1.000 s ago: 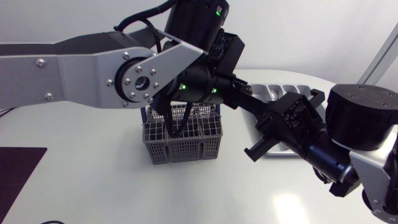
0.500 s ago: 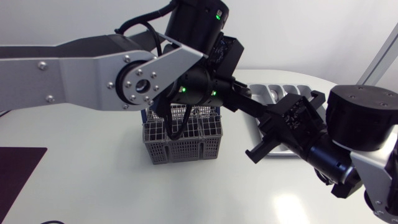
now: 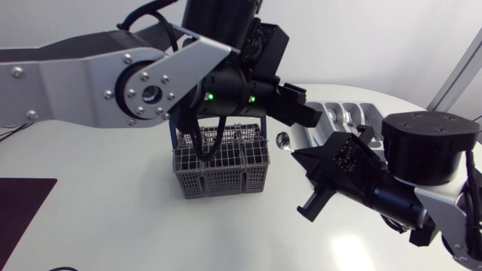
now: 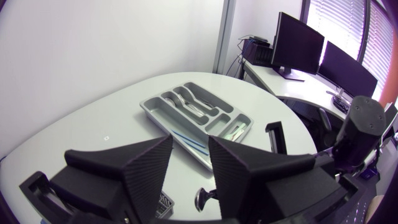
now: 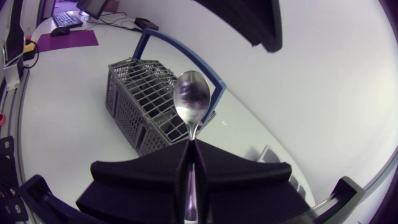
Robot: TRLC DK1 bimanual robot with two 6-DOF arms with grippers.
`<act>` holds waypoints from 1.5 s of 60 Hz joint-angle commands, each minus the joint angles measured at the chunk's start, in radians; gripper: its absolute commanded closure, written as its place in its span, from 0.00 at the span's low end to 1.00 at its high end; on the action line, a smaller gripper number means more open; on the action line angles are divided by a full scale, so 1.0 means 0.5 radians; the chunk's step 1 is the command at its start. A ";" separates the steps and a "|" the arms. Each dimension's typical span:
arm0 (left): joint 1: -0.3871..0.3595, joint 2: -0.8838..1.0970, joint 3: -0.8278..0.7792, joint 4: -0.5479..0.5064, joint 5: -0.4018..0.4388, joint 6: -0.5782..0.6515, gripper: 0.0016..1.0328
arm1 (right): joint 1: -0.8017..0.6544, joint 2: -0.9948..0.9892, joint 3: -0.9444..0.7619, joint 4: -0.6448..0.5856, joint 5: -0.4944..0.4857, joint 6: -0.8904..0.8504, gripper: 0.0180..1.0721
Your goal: Unload the cutlery basket into the drawer organizer.
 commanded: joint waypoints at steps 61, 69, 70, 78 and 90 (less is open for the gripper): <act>0.435 -0.746 -0.723 -0.160 -0.016 0.619 0.05 | -1.940 1.434 0.928 -1.219 -1.244 -2.300 0.95; 0.496 -0.795 -0.842 -0.120 -0.013 0.674 0.05 | -2.038 1.622 1.097 -1.272 -1.134 -2.496 0.95; 0.505 -0.799 -0.858 -0.117 -0.013 0.683 0.05 | -2.047 1.643 1.121 -1.275 -1.121 -2.518 0.95; 0.557 -0.820 -0.944 -0.111 0.014 0.738 0.05 | -2.050 1.750 1.189 -1.281 -0.962 -2.641 0.95; 0.582 -0.921 -1.094 -0.111 0.063 0.803 0.05 | -2.026 1.858 1.152 -1.118 -0.778 -2.699 0.84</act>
